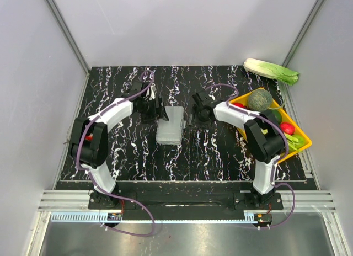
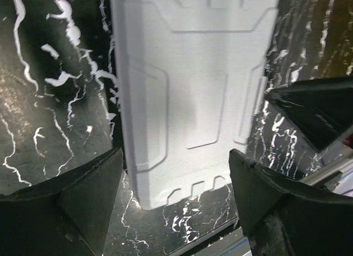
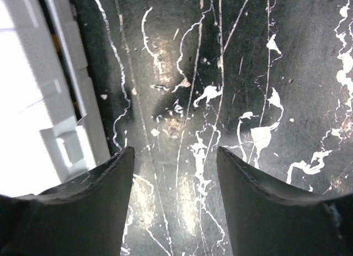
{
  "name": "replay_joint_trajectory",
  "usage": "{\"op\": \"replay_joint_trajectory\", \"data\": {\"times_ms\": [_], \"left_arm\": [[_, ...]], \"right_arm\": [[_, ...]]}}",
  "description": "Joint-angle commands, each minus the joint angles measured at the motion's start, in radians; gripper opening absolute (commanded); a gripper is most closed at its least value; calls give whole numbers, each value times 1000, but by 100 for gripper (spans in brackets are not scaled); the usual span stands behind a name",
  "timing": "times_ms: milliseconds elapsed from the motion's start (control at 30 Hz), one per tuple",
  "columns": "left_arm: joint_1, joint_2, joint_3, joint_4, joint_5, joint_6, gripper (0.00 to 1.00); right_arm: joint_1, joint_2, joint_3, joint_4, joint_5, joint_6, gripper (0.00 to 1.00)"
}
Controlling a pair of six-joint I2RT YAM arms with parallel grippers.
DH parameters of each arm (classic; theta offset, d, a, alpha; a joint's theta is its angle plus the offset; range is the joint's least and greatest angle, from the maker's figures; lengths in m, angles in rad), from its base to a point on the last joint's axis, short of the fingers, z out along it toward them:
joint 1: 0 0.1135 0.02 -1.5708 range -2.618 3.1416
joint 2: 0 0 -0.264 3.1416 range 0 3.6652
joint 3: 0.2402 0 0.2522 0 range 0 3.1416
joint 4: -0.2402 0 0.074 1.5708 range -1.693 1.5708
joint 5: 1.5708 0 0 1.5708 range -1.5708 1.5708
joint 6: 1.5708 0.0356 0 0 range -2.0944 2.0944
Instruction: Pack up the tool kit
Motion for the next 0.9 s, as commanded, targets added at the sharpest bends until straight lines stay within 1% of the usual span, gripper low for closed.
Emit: {"op": "replay_joint_trajectory", "data": {"times_ms": [0, 67, 167, 267, 367, 433, 500, 733, 867], "left_arm": [[-1, 25, -31, 4, -83, -23, 82], [-4, 40, -45, -2, -86, -28, 82], [-19, 77, -43, -49, -125, -28, 82], [-41, 123, -20, -124, -178, -25, 81], [-70, 156, -2, -172, -226, -25, 75], [-96, 162, 6, -195, -293, -23, 75], [-111, 169, 15, -209, -319, -22, 75], [-117, 195, 1, -212, -304, -34, 64], [-119, 194, 4, -204, -287, -36, 61]], "right_arm": [[-3, -91, 48, -9, -40, -6, 71], [-3, -103, 53, 7, -81, 0, 76], [-3, -95, 62, 43, -153, 0, 80], [0, -62, 83, 48, -196, -3, 81], [9, -31, 96, 65, -223, -17, 82], [17, -5, 108, 71, -235, -24, 82], [22, 23, 120, 73, -243, -24, 82], [35, 79, 122, 70, -237, -1, 76], [43, 107, 131, 67, -227, 10, 66]]}}
